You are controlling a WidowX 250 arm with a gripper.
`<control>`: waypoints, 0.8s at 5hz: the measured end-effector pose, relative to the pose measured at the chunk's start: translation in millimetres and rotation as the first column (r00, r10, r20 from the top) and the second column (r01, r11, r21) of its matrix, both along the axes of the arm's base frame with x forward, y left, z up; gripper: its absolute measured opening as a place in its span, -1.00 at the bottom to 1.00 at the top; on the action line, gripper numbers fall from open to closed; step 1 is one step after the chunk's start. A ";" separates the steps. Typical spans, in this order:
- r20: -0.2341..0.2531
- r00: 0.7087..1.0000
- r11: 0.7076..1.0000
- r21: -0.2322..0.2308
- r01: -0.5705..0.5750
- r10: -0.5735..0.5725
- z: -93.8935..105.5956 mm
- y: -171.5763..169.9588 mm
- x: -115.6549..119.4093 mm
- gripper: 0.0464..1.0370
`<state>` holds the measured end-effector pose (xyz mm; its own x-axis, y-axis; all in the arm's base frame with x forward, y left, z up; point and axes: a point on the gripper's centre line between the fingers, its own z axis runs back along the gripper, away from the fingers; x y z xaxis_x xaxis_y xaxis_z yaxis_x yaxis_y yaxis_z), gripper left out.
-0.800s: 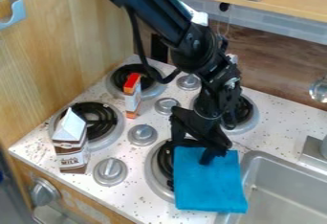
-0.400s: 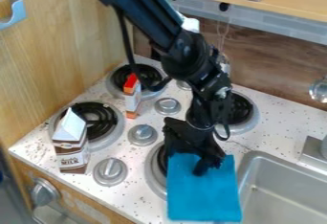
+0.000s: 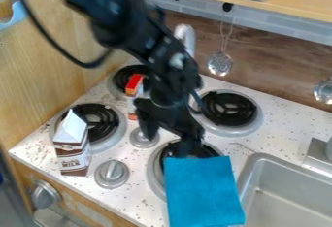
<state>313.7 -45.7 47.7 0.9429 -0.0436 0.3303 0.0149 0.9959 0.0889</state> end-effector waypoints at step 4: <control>-0.163 0.951 0.955 -0.097 -0.280 0.262 59.0 98.0 -67.4 0.93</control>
